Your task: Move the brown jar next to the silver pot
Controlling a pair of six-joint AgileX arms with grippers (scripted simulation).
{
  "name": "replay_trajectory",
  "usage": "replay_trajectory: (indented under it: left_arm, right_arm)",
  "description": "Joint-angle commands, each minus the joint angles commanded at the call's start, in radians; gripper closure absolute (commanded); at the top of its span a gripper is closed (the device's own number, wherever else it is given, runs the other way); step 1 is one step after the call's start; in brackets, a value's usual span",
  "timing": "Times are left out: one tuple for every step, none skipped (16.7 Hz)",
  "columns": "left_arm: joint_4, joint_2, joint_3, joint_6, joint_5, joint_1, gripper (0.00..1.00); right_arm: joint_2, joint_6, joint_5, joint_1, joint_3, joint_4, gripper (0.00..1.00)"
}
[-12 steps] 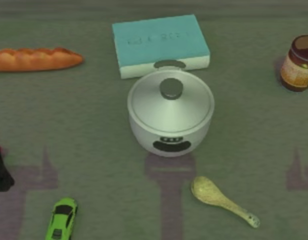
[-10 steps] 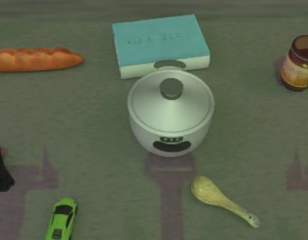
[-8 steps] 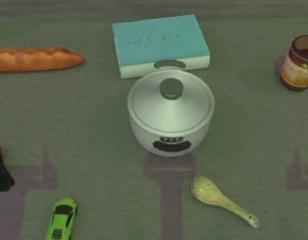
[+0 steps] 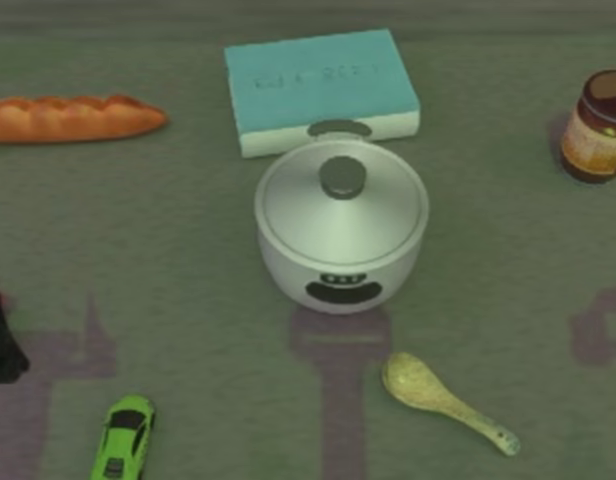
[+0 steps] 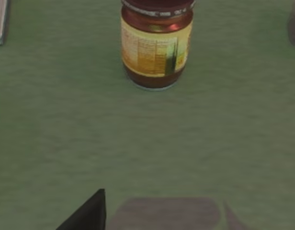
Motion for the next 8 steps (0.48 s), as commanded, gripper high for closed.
replay_trajectory:
  left_arm:
    - [0.0, 0.0, 0.0, 0.0, 0.0, 0.0, 0.0]
    - [0.0, 0.0, 0.0, 0.0, 0.0, 0.0, 0.0]
    - [0.0, 0.0, 0.0, 0.0, 0.0, 0.0, 0.0]
    - [0.0, 0.0, 0.0, 0.0, 0.0, 0.0, 0.0]
    - [0.0, 0.0, 0.0, 0.0, 0.0, 0.0, 0.0]
    - [0.0, 0.0, 0.0, 0.0, 0.0, 0.0, 0.0]
    - [0.0, 0.0, 0.0, 0.0, 0.0, 0.0, 0.0]
    - [0.0, 0.0, 0.0, 0.0, 0.0, 0.0, 0.0]
  right_arm:
    - [0.077, -0.006, 0.001, -0.003, 0.072, -0.049, 0.0]
    - [0.157, -0.013, 0.001, -0.006, 0.152, -0.098, 0.0]
    - [0.239, -0.019, 0.001, -0.008, 0.238, -0.147, 0.0]
    - [0.323, -0.027, 0.001, -0.011, 0.329, -0.194, 0.0]
    - [0.409, -0.034, 0.0, -0.013, 0.425, -0.241, 0.0]
    - [0.496, -0.042, -0.001, -0.015, 0.526, -0.286, 0.0]
    - [0.584, -0.05, -0.002, -0.017, 0.63, -0.331, 0.0]
    - [0.672, -0.058, -0.004, -0.018, 0.736, -0.374, 0.0]
